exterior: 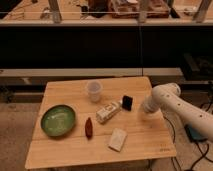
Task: Knock the eraser over
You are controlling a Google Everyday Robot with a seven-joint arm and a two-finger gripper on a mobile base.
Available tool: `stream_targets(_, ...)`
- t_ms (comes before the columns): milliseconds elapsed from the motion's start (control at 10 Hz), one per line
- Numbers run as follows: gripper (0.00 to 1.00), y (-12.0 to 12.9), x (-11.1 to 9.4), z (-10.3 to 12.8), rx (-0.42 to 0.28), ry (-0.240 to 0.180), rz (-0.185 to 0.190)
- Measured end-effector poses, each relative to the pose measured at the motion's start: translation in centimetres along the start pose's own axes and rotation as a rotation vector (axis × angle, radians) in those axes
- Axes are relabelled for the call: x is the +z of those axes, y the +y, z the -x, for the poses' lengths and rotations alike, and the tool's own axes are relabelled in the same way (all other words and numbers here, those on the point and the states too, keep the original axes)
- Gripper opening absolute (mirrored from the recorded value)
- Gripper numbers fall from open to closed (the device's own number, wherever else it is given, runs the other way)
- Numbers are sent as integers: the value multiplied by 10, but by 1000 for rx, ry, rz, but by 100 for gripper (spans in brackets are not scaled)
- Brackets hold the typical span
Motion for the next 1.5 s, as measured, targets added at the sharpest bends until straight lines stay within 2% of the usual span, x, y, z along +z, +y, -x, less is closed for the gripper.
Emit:
stream_targets(100, 18, -4, 0, 2, -1, -5, -11)
stream_targets(400, 18, -19, 13, 32, -22, -25, -28)
stream_targets(800, 18, -33, 20, 47, -25, -29, -51)
stream_targets(1100, 18, -50, 34, 86, -55, -36, -70)
stream_targets(1300, 18, -50, 42, 118, -82, -45, -83)
stream_targets(1500, 18, -52, 45, 128, -106, -57, -78)
